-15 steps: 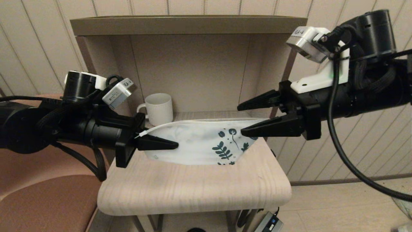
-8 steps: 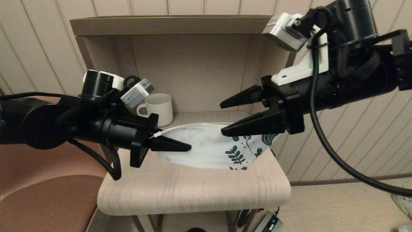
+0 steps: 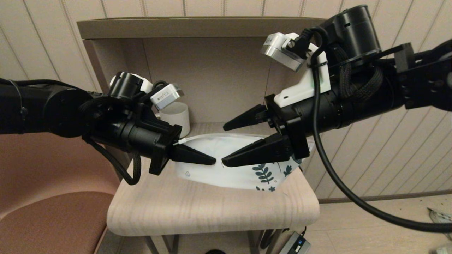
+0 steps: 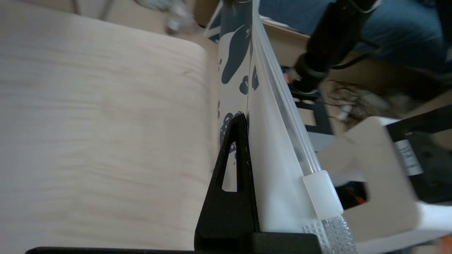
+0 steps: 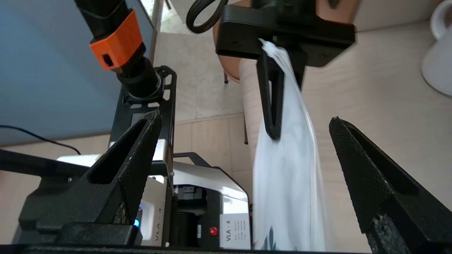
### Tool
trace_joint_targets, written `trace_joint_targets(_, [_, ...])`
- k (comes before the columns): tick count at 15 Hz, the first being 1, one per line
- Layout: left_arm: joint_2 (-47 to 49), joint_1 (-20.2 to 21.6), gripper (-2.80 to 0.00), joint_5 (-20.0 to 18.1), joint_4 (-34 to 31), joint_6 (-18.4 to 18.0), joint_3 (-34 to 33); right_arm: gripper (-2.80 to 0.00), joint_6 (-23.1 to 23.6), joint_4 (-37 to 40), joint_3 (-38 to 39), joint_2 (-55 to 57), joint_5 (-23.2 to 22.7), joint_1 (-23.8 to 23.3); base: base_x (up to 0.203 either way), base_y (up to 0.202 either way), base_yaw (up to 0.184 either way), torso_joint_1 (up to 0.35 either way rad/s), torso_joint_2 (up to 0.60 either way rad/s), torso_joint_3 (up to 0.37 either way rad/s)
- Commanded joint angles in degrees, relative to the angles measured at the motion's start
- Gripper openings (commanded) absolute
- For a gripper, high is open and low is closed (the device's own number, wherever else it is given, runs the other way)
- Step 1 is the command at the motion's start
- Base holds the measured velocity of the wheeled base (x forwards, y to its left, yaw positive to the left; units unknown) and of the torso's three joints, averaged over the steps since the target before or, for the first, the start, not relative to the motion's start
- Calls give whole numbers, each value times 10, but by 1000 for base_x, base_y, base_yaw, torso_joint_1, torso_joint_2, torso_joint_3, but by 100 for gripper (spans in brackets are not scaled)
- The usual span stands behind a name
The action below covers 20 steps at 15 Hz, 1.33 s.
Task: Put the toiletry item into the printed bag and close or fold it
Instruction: Close the strorage bag and place it on the desk
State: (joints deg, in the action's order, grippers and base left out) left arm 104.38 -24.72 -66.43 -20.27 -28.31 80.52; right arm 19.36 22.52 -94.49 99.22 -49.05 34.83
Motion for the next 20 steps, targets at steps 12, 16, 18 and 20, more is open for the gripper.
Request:
trace_joint_targets(12, [53, -32, -280, 35, -165, -15, 121, 0, 24, -131, 94, -25, 9, -34, 0, 0, 0, 0, 0, 0])
trace_joint_targets(16, [50, -32, -280, 33, -165, -13, 123, 0, 22, -133, 89, -24, -5, -22, 0, 0, 0, 0, 0, 0])
trace_joint_targets(18, [54, -32, -280, 32, -165, -12, 129, 0, 20, -150, 104, -21, -3, -10, 0, 0, 0, 0, 0, 0])
trace_joint_targets(20, [52, -32, -280, 32, -165, -12, 133, 0, 20, -192, 139, -21, -1, -10, 0, 0, 0, 0, 0, 0])
